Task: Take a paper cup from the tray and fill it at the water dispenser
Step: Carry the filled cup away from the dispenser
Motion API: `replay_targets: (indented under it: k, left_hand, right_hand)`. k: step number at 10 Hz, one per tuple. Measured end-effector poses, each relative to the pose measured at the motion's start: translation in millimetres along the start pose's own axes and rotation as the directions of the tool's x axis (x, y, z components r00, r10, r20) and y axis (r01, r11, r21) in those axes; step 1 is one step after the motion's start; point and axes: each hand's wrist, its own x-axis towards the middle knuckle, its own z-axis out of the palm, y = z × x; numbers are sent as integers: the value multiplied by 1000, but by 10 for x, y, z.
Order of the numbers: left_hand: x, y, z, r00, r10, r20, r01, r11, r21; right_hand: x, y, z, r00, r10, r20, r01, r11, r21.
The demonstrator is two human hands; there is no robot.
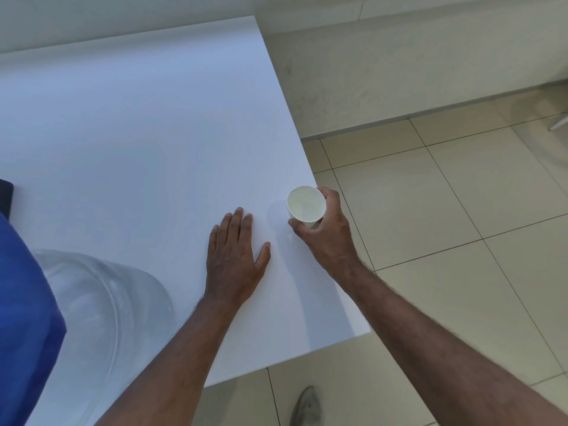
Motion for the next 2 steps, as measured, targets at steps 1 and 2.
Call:
replay_targets:
  k: [1, 2]
  left_hand:
    - [-3, 39, -50, 1000, 1, 13, -1, 1000, -12]
    - [-35, 64, -88, 1000, -10, 13, 10, 1000, -17]
  right_hand:
    - [-39, -100, -71, 999, -5, 48, 5, 1000, -10]
    - [-142, -120, -138, 998, -23, 55, 23, 1000, -3]
